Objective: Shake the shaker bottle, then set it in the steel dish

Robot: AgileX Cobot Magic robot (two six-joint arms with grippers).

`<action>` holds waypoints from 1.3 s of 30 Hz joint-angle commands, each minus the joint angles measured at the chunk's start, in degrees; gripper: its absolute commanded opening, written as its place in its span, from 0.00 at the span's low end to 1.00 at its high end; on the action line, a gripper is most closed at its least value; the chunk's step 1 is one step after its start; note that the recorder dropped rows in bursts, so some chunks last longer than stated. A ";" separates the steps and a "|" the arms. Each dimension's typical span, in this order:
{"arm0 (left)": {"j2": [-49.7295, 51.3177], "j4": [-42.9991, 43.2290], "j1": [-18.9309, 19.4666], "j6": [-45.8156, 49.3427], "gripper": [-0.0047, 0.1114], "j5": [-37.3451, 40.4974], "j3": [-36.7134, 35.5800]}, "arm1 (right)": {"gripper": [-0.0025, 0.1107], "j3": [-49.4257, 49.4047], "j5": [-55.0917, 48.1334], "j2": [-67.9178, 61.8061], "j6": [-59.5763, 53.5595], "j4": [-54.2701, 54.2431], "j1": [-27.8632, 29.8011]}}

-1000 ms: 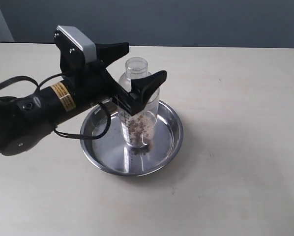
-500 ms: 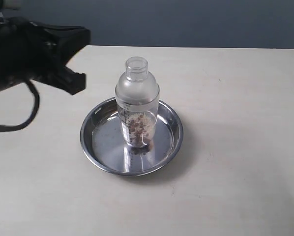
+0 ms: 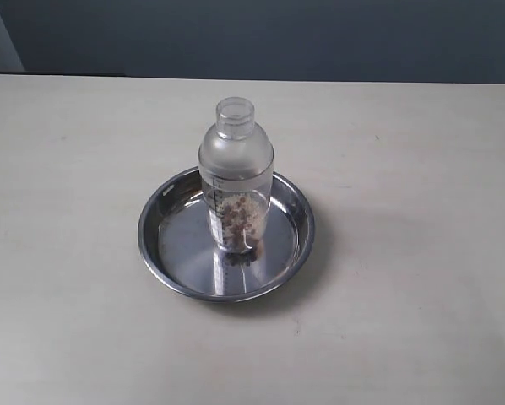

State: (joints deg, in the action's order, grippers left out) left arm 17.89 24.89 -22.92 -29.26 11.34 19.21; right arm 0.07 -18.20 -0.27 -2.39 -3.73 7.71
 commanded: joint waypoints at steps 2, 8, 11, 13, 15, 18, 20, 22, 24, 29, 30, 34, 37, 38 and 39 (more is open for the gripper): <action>-5.16 -6.46 -0.02 -0.50 0.04 18.42 -0.15 | 0.01 -0.07 0.75 0.27 -0.11 -0.04 0.20; -9.46 -6.84 1.21 6.43 0.04 16.49 -4.72 | 0.01 -0.07 0.75 0.27 -0.11 -0.04 0.20; -12.59 -15.27 4.68 14.80 0.04 12.96 -8.23 | 0.01 -0.07 0.75 0.27 -0.11 -0.04 0.20; -14.71 -24.89 7.87 25.61 0.04 10.71 -10.80 | 0.01 -0.07 0.75 0.27 -0.11 -0.04 0.20; -16.43 -31.99 10.94 34.35 0.04 7.93 -13.24 | 0.01 -0.07 0.75 0.27 -0.11 -0.04 0.20; -17.89 -38.99 14.85 40.59 0.04 5.53 -16.35 | 0.01 -0.07 0.75 0.27 -0.11 -0.04 0.20; -17.89 -39.24 16.50 40.46 0.04 5.42 -17.54 | 0.01 -0.07 0.75 0.27 -0.11 -0.04 0.20; -17.89 -39.24 17.78 40.46 0.04 5.80 -18.28 | 0.01 -0.07 0.75 0.27 -0.11 -0.04 0.20; -17.89 -37.96 18.91 39.64 0.04 5.80 -19.03 | 0.01 -0.07 0.75 0.27 -0.11 -0.04 0.20; -17.89 -35.75 19.03 34.31 0.04 5.25 -19.21 | 0.01 -0.07 0.75 0.27 -0.11 -0.04 0.20; -17.89 -35.75 19.03 34.34 0.04 5.11 -19.21 | 0.01 -0.07 0.75 0.27 -0.11 -0.04 0.20; -17.89 -35.58 19.03 34.34 0.04 4.90 -19.21 | 0.01 -0.07 0.75 0.27 -0.11 -0.04 0.20; -17.89 -35.58 19.03 34.34 0.04 1.33 -19.21 | 0.01 -0.07 0.75 0.27 -0.11 -0.04 0.20; -17.89 -35.58 19.03 34.34 0.04 1.79 -19.21 | 0.01 -0.07 0.75 0.27 -0.11 -0.04 0.20; -17.89 -35.58 19.03 34.34 0.04 1.88 -19.21 | 0.01 -0.07 0.75 0.27 -0.11 -0.04 0.20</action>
State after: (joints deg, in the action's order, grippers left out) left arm 0.07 -10.62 -3.53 5.50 14.35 -0.17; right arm 0.07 -18.20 -0.27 -2.39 -3.73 7.71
